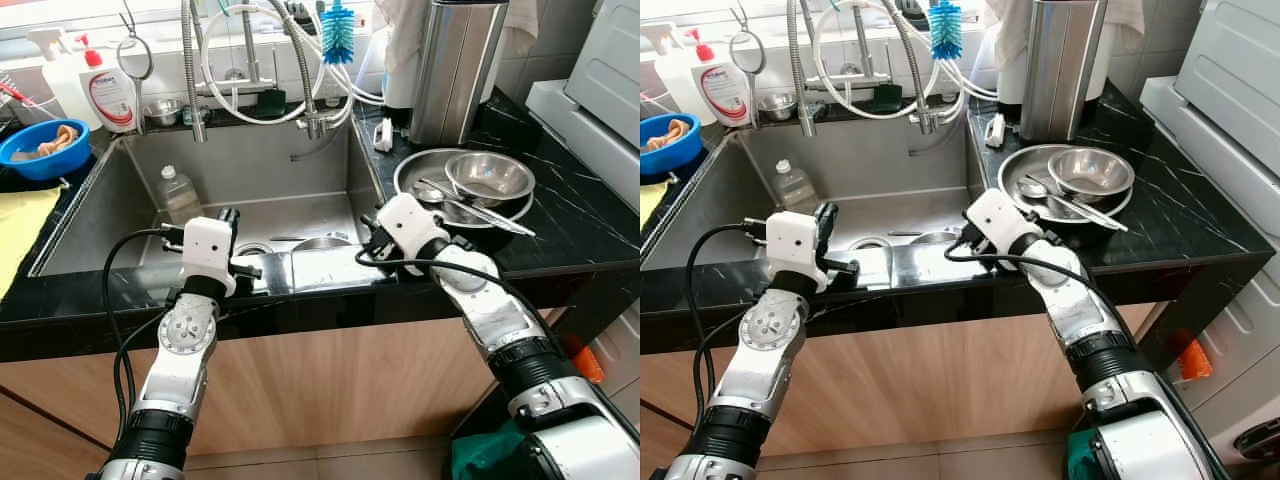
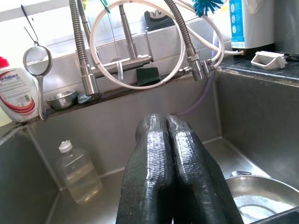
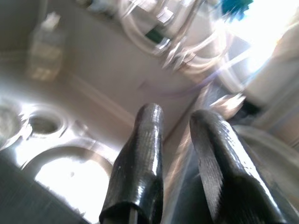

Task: Kitchen organization

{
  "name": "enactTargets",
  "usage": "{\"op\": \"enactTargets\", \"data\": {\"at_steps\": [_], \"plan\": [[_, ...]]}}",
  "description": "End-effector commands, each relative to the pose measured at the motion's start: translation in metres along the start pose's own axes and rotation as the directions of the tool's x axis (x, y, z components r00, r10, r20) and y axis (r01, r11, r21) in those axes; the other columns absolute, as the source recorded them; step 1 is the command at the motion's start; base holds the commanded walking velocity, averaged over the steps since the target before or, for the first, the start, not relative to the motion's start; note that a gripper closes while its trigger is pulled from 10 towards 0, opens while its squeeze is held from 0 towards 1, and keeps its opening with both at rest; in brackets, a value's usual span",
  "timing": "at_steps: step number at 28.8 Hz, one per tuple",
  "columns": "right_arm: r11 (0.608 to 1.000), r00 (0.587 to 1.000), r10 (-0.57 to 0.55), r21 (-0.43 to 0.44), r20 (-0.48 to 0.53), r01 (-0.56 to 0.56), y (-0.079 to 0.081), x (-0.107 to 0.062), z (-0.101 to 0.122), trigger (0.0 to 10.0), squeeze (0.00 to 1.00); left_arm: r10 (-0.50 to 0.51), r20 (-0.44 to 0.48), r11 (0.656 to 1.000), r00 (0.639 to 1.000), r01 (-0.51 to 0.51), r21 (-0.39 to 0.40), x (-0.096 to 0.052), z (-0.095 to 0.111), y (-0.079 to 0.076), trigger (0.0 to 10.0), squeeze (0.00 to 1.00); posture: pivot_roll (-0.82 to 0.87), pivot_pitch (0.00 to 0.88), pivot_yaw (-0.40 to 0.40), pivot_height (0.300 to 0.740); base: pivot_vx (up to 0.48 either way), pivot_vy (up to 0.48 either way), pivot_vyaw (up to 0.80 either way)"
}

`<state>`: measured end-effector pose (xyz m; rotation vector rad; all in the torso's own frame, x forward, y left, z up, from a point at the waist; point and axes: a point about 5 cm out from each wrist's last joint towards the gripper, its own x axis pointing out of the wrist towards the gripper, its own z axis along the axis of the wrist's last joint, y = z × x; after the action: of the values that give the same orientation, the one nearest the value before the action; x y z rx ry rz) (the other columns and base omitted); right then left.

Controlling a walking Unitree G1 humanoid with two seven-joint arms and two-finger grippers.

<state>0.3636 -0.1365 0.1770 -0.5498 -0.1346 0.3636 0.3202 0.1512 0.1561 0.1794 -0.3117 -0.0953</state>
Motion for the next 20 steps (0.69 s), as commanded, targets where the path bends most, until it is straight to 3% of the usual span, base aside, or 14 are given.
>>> {"op": "enactTargets", "data": {"at_steps": [1,3,7,20], "plan": [[0.997,0.995,-0.073,0.013,0.073,0.072,-0.009,-0.002,0.014,10.0,0.00,0.011,-0.005,1.000,1.000,-0.011,0.009,0.000,0.001,0.005,10.0,0.00,-0.20,0.000,0.057,0.731,0.000,0.000,0.00],[0.983,0.974,-0.181,0.047,0.136,0.176,-0.018,-0.016,0.021,10.0,0.00,0.011,-0.009,1.000,1.000,-0.011,0.010,0.000,0.000,0.006,10.0,0.00,-0.22,0.000,0.057,0.731,0.000,0.000,0.00],[0.945,0.938,-0.322,0.104,0.128,0.310,-0.020,-0.046,0.012,10.0,0.00,0.011,-0.013,1.000,1.000,-0.011,0.010,0.000,-0.002,0.006,10.0,0.00,-0.23,0.000,0.057,0.731,0.000,0.000,0.00],[0.898,0.925,-0.379,0.239,-0.009,0.370,0.002,-0.089,-0.015,10.0,0.00,0.004,-0.017,1.000,1.000,-0.004,0.004,0.000,-0.003,0.003,10.0,0.00,-0.23,0.000,0.052,0.731,0.000,0.000,0.00]]}}
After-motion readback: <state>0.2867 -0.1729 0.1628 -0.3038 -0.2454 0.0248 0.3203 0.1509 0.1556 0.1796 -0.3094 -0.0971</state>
